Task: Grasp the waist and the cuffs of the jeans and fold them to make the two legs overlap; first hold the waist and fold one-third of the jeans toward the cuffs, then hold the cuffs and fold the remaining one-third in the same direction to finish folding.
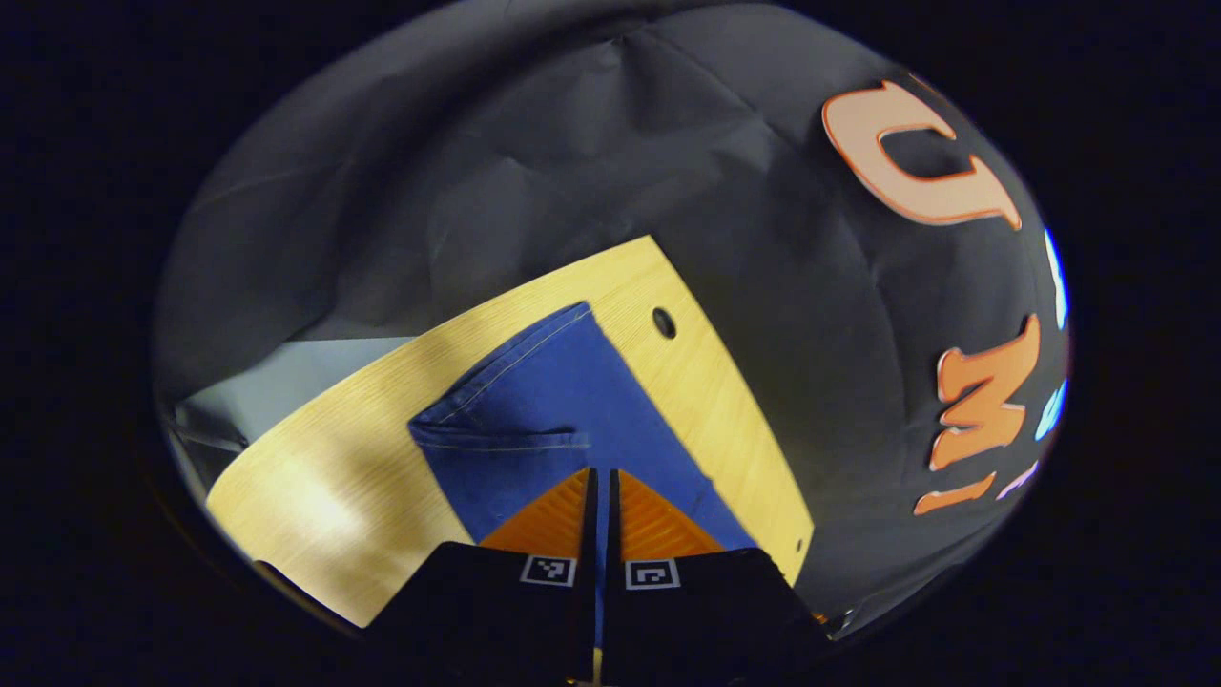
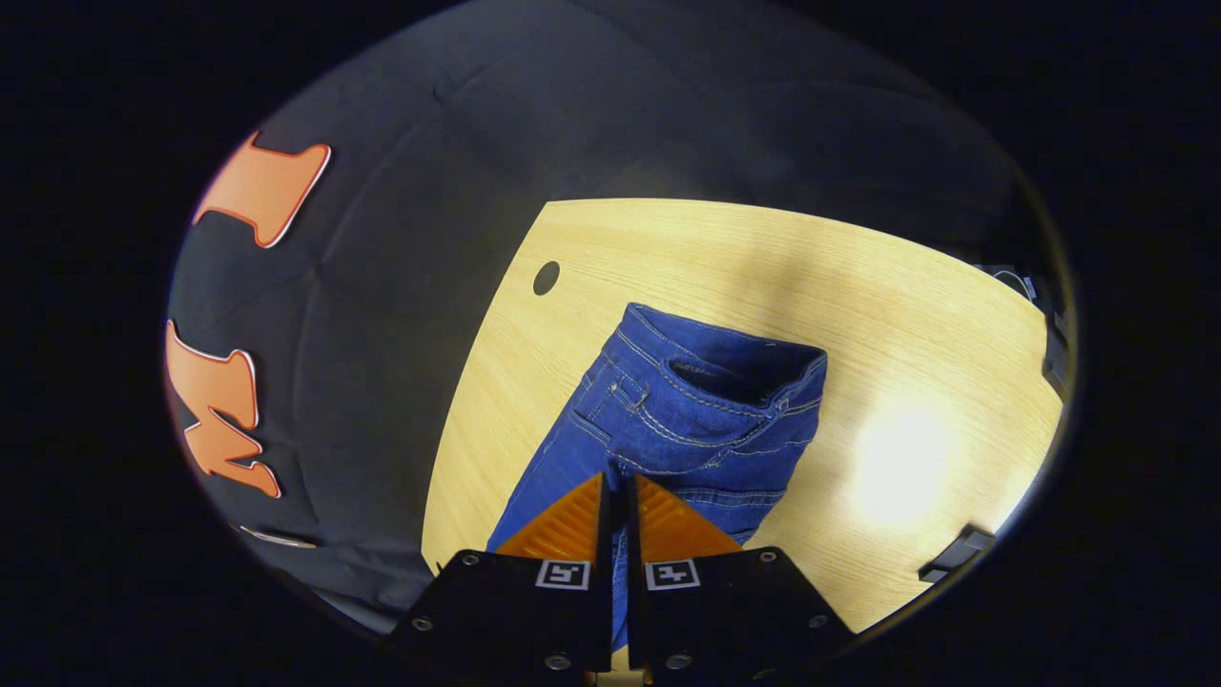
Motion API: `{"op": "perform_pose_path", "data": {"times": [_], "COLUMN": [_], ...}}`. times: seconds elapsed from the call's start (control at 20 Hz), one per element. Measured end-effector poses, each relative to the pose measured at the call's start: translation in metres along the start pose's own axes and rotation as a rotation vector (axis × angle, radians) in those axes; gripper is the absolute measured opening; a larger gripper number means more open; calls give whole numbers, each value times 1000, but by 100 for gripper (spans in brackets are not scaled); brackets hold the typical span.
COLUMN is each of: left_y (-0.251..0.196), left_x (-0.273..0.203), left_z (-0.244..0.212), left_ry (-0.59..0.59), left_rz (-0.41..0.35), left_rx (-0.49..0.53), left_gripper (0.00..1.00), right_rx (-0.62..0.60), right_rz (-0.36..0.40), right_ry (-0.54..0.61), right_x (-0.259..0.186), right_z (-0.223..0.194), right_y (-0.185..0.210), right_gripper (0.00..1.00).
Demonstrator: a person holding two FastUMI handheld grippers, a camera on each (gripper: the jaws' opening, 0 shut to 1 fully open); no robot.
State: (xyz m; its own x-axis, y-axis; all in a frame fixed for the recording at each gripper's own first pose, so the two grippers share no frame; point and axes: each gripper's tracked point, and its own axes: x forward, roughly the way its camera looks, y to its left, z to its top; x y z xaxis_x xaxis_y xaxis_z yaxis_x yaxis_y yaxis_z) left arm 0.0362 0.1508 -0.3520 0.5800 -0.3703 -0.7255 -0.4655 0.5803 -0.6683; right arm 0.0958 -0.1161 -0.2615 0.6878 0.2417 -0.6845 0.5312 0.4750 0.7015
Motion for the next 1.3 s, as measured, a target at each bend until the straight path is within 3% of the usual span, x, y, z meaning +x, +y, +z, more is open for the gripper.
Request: {"op": "perform_pose_path", "data": {"times": [0.1, 0.25, 0.3, 0.45, 0.7, 0.85, 0.9, 1.0, 1.05, 1.1, 1.3], "left_y": [22, 27, 18, -9, -14, -4, 0, 3, -5, -4, -27], "left_x": [0, 3, 5, 28, 64, 71, 68, 67, 61, 64, 51], "left_z": [-15, -18, -26, -46, -76, -82, -77, -78, -73, -72, -33], "left_ry": [49, 63, 88, 196, 354, 454, 445, 431, 422, 397, 258], "left_rz": [39, 63, 59, 93, 253, 405, 445, 432, 386, 357, 209], "left_rx": [-47, -64, -28, 100, 234, 291, 310, 271, 246, 220, 118], "left_gripper": [5, 29, 29, 83, 84, 84, 79, 31, 7, 1, 1], "right_rx": [2, 18, 16, 10, 11, 12, 15, 18, 17, 17, 56], "right_rz": [-11, -2, 0, -4, 9, 15, 13, 13, 19, 17, 46], "right_ry": [5, 5, 7, 6, 12, 16, 14, 13, 16, 14, 1], "right_x": [-2, -4, -3, -1, -4, -5, -5, -6, -6, -5, -7], "right_z": [0, 3, 2, 2, 3, 3, 3, 3, 3, 3, 11], "right_y": [-7, -6, -5, -6, -9, -10, -11, -12, -11, -11, -4], "right_gripper": [7, 7, 7, 7, 7, 7, 7, 7, 7, 7, 7]}}
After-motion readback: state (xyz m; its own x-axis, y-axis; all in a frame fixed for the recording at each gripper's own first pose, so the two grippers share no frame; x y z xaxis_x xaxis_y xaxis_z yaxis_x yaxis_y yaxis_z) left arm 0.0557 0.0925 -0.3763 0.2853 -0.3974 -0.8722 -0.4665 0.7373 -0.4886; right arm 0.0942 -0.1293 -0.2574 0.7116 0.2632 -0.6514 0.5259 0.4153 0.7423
